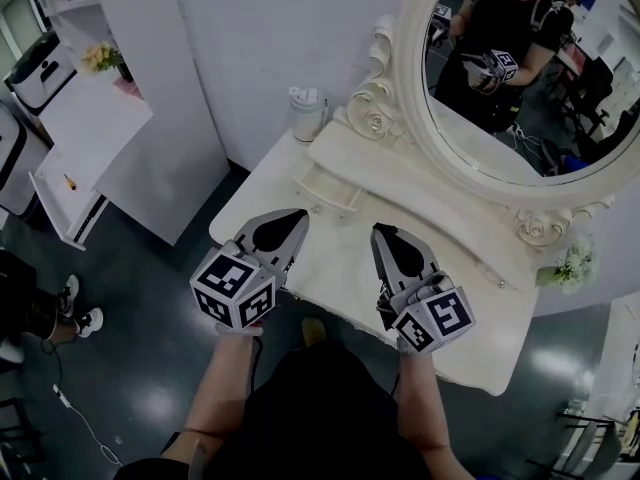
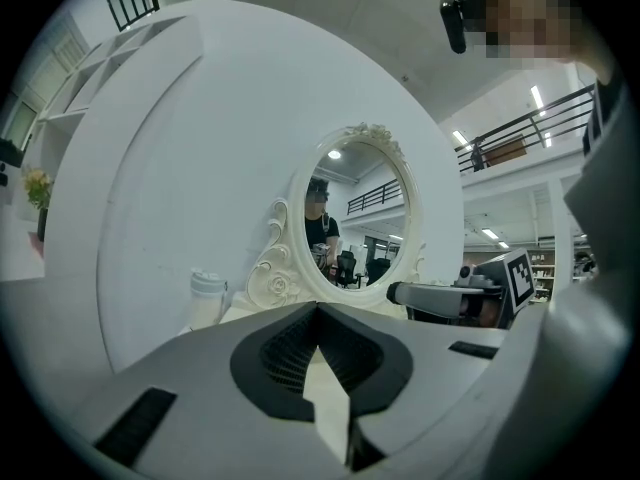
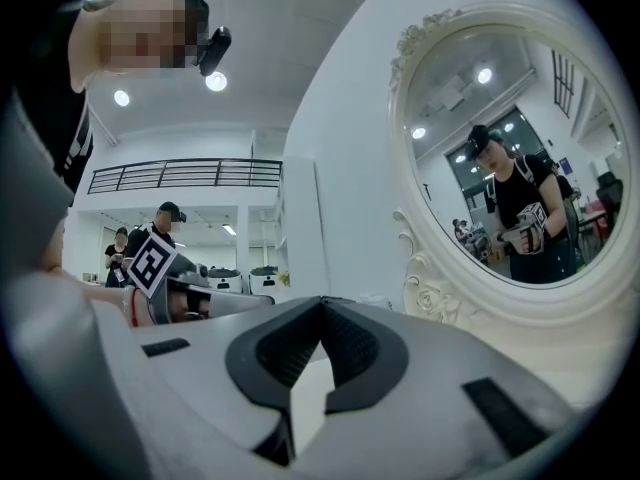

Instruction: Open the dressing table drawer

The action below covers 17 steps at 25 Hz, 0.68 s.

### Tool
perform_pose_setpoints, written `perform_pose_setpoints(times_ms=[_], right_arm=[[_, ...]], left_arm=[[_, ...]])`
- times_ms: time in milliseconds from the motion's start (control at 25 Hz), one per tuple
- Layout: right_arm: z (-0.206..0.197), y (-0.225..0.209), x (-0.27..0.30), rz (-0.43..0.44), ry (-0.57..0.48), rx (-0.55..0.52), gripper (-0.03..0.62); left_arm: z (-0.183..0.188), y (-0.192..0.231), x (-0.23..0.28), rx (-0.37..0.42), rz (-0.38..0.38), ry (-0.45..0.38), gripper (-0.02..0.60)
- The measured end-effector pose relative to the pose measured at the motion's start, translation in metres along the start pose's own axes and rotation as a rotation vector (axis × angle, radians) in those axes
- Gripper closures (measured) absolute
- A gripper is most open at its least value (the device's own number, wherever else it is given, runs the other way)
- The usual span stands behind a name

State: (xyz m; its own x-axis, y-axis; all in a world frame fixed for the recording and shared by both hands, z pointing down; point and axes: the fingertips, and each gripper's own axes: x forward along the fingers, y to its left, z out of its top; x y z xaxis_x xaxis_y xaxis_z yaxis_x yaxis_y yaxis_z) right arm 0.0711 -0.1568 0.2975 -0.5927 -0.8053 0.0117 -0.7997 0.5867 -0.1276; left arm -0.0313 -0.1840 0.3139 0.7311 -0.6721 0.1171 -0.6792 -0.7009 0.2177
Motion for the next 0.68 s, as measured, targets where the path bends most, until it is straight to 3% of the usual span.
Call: perform_pose_setpoints(times_ms=[680], right_arm=[[-0.015, -0.016, 0.01, 0.028, 0.025, 0.019, 0.59]], left_arm=[[-0.01, 0.014, 0.015, -0.047, 0.004, 0.01, 0.581]])
